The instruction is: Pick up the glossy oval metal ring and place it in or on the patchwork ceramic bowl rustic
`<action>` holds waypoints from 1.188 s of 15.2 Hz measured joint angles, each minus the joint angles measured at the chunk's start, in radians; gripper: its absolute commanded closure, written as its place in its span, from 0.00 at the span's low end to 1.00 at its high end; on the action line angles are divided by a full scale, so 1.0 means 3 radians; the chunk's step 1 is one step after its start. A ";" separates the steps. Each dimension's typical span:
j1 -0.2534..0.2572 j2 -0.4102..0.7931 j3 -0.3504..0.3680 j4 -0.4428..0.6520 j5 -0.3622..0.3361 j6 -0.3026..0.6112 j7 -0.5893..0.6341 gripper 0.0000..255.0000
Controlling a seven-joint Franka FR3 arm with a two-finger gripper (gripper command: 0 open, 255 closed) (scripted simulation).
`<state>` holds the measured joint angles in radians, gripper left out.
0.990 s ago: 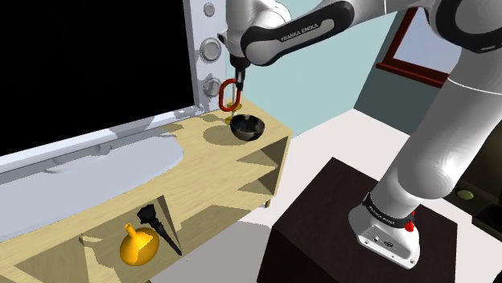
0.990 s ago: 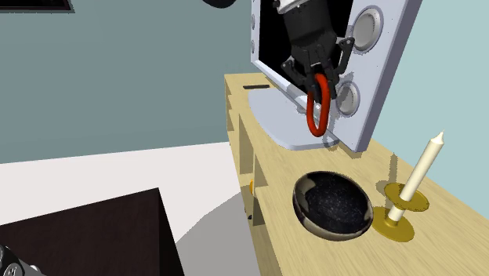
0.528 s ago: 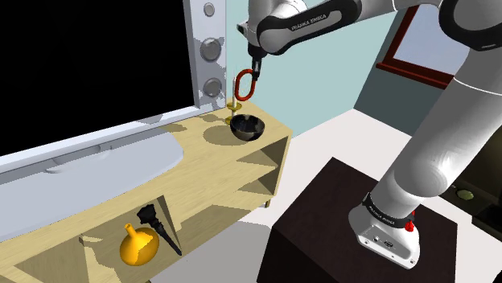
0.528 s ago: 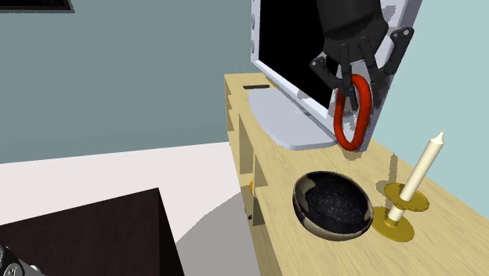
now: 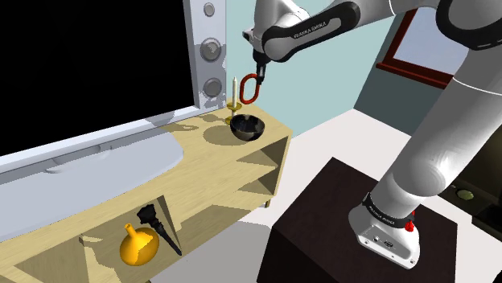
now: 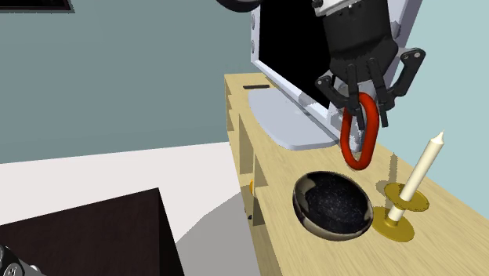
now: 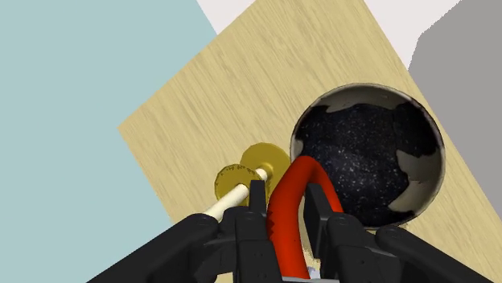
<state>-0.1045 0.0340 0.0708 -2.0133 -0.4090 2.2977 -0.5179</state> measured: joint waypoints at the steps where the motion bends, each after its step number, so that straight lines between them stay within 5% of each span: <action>1: -0.0004 0.0012 -0.0005 -0.0029 -0.0013 0.0041 0.0013 1.00; 18: -0.0009 0.0321 -0.0052 -0.0337 -0.0315 0.0610 0.0364 1.00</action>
<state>-0.1072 0.1304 0.0551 -2.1143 -0.5035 2.4807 -0.4086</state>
